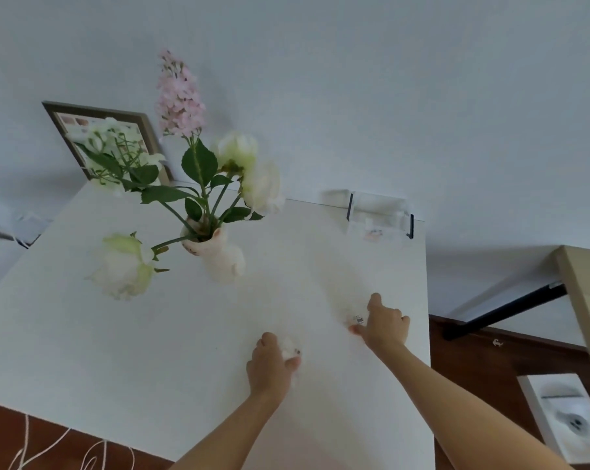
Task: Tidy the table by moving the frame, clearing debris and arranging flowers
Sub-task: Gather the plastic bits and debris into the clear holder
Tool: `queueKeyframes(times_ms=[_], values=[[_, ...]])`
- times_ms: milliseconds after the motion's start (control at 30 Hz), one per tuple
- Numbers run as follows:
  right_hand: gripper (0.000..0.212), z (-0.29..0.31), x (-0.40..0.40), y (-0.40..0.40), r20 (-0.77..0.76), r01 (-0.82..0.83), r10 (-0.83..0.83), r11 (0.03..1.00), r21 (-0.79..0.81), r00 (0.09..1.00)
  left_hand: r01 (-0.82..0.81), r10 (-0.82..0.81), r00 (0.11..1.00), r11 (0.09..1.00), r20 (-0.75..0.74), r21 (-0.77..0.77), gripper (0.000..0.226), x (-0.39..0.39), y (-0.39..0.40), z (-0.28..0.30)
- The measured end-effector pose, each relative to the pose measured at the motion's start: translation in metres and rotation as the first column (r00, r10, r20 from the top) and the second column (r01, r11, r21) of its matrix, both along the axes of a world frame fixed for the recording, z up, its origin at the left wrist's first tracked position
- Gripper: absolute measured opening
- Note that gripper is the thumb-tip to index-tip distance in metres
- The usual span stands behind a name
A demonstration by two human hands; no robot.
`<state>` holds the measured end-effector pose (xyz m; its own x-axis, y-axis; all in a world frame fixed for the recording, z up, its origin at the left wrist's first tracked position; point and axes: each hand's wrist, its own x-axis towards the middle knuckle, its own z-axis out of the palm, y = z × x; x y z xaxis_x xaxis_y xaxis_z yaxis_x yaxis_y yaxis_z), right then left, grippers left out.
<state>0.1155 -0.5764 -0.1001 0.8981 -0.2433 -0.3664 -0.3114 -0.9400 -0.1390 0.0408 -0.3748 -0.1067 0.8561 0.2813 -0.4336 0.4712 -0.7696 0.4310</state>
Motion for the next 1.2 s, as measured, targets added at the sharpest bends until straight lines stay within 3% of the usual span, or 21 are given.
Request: queueKeyframes(times_ms=[100,233,300,433,500,600,733,933,1067,1200], values=[[0.026,0.004,0.003,-0.006,0.07,0.093,-0.101,0.989,0.112,0.992,0.125,-0.127,0.992,0.982,0.002,0.14,0.037,0.002,0.0,-0.002],[0.032,0.016,0.017,-0.02,0.138,0.193,-0.255,0.915,0.355,0.957,0.268,-0.301,0.951,0.919,0.075,0.288,0.025,0.01,-0.002,-0.001],[0.037,0.025,0.029,-0.032,0.172,0.194,-0.301,0.867,0.459,0.938,0.27,-0.308,0.942,0.931,0.134,0.245,0.022,0.023,-0.005,0.004],[0.044,0.042,0.063,-0.056,0.231,0.182,-0.338,0.841,0.51,0.912,0.269,-0.286,0.912,0.958,0.296,0.096,0.024,0.068,-0.013,0.026],[0.043,0.053,0.083,-0.066,0.226,0.234,-0.43,0.781,0.579,0.874,0.273,-0.24,0.888,0.962,0.392,-0.029,0.024,0.098,-0.02,0.042],[0.033,0.068,0.108,-0.08,0.245,0.242,-0.542,0.674,0.698,0.804,0.337,-0.245,0.818,0.937,0.52,-0.087,0.016,0.145,-0.035,0.063],[0.03,0.075,0.14,-0.093,0.354,0.187,-0.536,0.713,0.676,0.767,0.437,-0.263,0.667,0.896,0.698,-0.08,0.027,0.207,-0.061,0.077],[0.032,0.069,0.183,-0.101,0.434,0.063,-0.401,0.789,0.611,0.807,0.421,-0.046,0.652,0.853,0.757,-0.31,0.028,0.28,-0.097,0.088],[0.037,0.054,0.205,-0.099,0.476,0.01,-0.322,0.836,0.548,0.819,0.445,-0.067,0.601,0.856,0.797,-0.264,0.023,0.308,-0.115,0.079],[0.038,0.034,0.214,-0.097,0.47,-0.049,-0.234,0.855,0.516,0.851,0.516,-0.215,0.558,0.846,0.801,-0.132,0.042,0.317,-0.127,0.06]])
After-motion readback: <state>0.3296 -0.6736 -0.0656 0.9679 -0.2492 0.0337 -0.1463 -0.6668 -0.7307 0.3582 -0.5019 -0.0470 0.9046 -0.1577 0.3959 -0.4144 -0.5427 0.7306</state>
